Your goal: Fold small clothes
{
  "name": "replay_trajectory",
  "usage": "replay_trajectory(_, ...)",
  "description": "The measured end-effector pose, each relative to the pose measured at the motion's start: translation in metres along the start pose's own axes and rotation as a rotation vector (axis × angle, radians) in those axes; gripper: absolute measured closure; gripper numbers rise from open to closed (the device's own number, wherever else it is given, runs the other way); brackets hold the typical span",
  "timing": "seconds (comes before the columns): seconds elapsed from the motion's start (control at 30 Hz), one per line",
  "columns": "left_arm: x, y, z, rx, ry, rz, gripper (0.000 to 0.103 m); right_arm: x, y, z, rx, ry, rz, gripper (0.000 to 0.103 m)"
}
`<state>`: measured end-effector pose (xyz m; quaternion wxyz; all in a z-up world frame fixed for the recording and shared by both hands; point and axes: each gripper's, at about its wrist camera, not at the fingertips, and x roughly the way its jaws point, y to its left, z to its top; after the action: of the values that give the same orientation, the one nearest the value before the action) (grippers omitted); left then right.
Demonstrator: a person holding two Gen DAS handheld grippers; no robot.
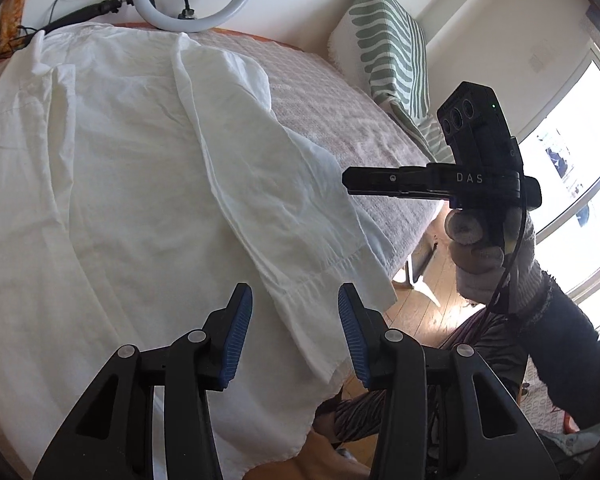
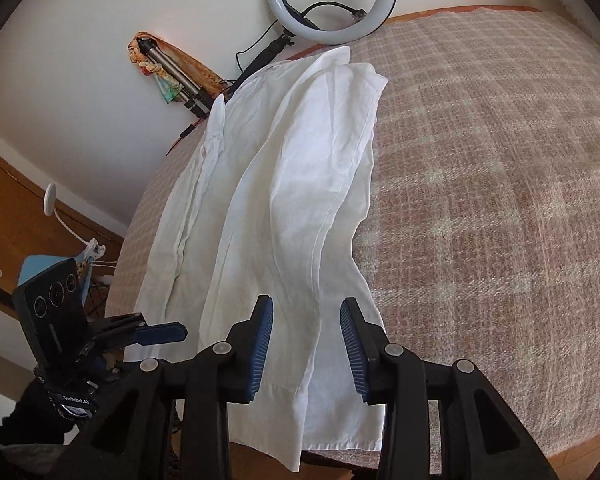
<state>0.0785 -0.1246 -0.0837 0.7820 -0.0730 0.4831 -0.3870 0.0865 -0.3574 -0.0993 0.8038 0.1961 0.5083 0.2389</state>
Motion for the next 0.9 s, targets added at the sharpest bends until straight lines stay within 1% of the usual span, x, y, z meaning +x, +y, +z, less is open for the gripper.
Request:
replay_trajectory(0.03, 0.003, -0.003, -0.001, 0.015, 0.011, -0.003, 0.060, 0.000, -0.003, 0.006, 0.017, -0.010, 0.015, 0.065)
replay_trajectory(0.13, 0.011, -0.013, -0.003, 0.060, 0.030, 0.004, 0.060, -0.002, -0.008, 0.027, 0.029, -0.060, -0.006, 0.065)
replay_trajectory(0.23, 0.016, -0.013, -0.005, 0.069, 0.044, 0.010, 0.060, 0.007, -0.015, 0.051, 0.018, -0.080, -0.089, 0.065)
replay_trajectory(0.27, 0.017, -0.012, -0.005, 0.063, 0.047, 0.009, 0.060, 0.013, -0.021, 0.062, 0.032, -0.084, -0.092, 0.065)
replay_trajectory(0.4, 0.022, -0.008, -0.004, 0.060, 0.064, 0.007, 0.060, 0.028, -0.039, 0.100, 0.085, -0.113, -0.072, 0.063)
replay_trajectory(0.53, 0.021, -0.011, -0.006, 0.095, 0.061, 0.014, 0.060, 0.043, -0.049, 0.129, 0.112, -0.132, -0.047, 0.063)
replay_trajectory(0.57, 0.020, -0.011, -0.007, 0.100, 0.060, 0.013, 0.060, 0.048, -0.050, 0.134, 0.112, -0.131, -0.044, 0.065)
replay_trajectory(0.6, 0.017, -0.012, -0.010, 0.104, 0.059, 0.011, 0.060, 0.053, -0.050, 0.139, 0.111, -0.127, -0.038, 0.071)
replay_trajectory(0.63, 0.017, -0.012, -0.010, 0.108, 0.057, 0.009, 0.060, 0.058, -0.049, 0.142, 0.110, -0.119, -0.033, 0.074)
replay_trajectory(0.67, 0.016, -0.011, -0.011, 0.111, 0.057, 0.007, 0.060, 0.062, -0.048, 0.144, 0.106, -0.111, -0.030, 0.080)
replay_trajectory(0.7, 0.016, -0.012, -0.010, 0.114, 0.057, 0.005, 0.060, 0.066, -0.047, 0.147, 0.094, -0.103, -0.034, 0.089)
replay_trajectory(0.77, 0.016, -0.013, -0.012, 0.112, 0.056, -0.001, 0.060, 0.070, -0.039, 0.149, 0.054, -0.090, -0.081, 0.102)
replay_trajectory(0.87, 0.016, -0.013, -0.011, 0.098, 0.053, -0.007, 0.060, 0.069, -0.025, 0.154, -0.029, -0.093, -0.174, 0.103)
replay_trajectory(0.9, 0.017, -0.013, -0.012, 0.097, 0.052, -0.006, 0.060, 0.068, -0.019, 0.156, -0.062, -0.104, -0.228, 0.103)
